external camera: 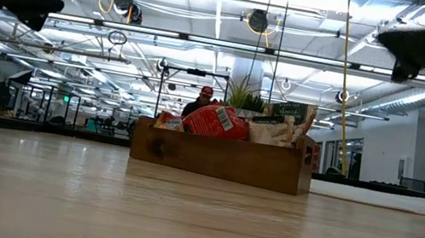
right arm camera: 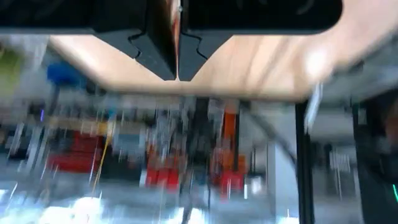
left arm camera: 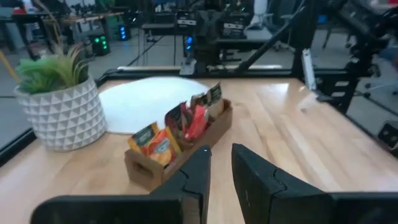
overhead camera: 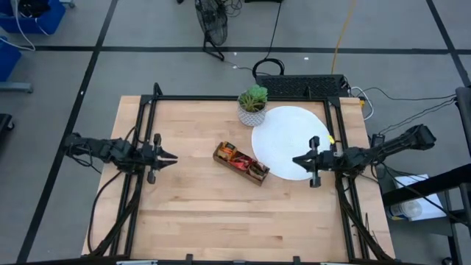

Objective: Pick & Place Tea
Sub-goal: Return to home position

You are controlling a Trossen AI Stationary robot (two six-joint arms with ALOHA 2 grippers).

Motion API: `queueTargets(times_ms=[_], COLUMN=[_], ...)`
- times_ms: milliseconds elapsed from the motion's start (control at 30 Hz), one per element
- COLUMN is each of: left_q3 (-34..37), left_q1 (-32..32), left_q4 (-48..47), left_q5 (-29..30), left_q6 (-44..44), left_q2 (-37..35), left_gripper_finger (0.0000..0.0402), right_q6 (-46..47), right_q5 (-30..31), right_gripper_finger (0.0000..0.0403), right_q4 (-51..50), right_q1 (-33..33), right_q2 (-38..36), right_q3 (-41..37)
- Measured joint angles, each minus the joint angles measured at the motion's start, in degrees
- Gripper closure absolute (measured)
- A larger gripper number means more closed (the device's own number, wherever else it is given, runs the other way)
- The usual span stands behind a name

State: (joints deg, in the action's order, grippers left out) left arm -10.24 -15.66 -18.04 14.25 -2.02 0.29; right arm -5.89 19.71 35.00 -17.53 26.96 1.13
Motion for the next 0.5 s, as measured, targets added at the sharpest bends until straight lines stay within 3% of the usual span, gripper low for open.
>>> queueTargets(times_ms=[100,233,333,500], left_q3=[0.0,0.0,0.0,0.0], left_q1=[1.3,2.7,3.3,3.4], left_q4=[0.1,-0.1,-0.1,-0.2], left_q5=[-1.5,-1.8,-1.6,5.7], left_q6=[0.1,0.2,0.6,0.3], left_q2=[0.0,0.0,0.0,0.1], left_gripper_finger=[0.0332,0.0332,0.0332,0.0332], right_q6=[-2.0,-1.4,0.0,0.5], right_q5=[2.5,11.3,13.3,13.3], right_gripper_finger=[0.0397,0.0397,0.0397,0.0397], right_q4=[-1.6,-13.8,-18.5,-18.5], right_q1=[-1.7,-4.8,-6.4,-7.3], right_q2=[-4.7,-12.8,-17.8,-21.7], right_q3=[0.0,0.0,0.0,-0.1])
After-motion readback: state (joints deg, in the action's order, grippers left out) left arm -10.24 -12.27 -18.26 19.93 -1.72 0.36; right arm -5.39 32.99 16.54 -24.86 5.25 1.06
